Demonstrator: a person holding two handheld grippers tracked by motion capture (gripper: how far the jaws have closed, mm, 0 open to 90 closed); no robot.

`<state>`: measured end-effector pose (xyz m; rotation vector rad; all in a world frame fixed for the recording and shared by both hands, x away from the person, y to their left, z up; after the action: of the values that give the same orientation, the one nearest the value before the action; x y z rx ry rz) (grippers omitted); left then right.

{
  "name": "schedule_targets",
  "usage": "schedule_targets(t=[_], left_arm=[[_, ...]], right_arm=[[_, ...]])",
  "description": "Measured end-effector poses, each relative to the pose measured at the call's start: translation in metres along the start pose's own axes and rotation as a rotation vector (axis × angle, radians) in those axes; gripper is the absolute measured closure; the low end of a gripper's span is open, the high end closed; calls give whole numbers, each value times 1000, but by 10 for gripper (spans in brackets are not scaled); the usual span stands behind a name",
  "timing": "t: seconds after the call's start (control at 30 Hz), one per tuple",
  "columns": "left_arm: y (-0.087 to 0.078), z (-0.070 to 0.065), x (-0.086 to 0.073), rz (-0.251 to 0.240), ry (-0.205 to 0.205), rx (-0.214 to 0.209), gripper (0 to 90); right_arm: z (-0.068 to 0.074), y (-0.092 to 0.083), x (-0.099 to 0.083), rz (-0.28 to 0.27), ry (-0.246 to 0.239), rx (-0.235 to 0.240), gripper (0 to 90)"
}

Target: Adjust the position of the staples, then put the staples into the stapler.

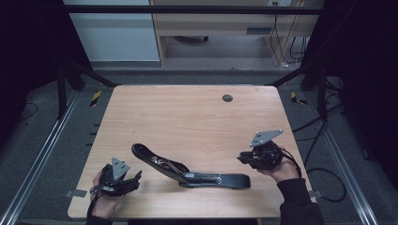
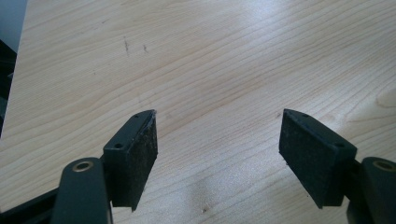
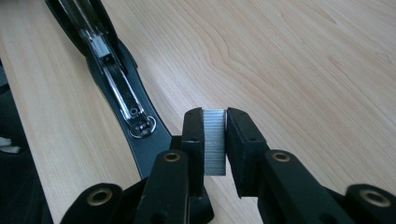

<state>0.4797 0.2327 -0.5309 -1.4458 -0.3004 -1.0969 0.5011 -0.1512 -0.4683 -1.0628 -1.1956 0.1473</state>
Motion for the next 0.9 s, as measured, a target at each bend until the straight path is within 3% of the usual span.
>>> schedule_targets(t=[0.37, 0.77, 0.9], left_arm=[[0, 0, 0, 3, 0, -2, 274], [2, 0, -1, 8, 2, -2, 274], [1, -1, -1, 7, 1, 1, 273]], right_arm=[[12, 4, 21, -22, -49, 79, 776], [25, 11, 30, -24, -95, 123, 776], [32, 14, 36, -47, -129, 139, 777]])
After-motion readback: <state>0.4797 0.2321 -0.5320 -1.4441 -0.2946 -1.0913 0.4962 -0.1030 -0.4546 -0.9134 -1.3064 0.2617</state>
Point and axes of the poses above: each handheld gripper's, and its own axes: y roughly forward along the jaws, x roughly out of its top, z roughly to its left, the point moved 10 cm from there along y, roughly forward along the jaws, and after that the axes turned 2 degrees about -x, right-handed, at the moved point
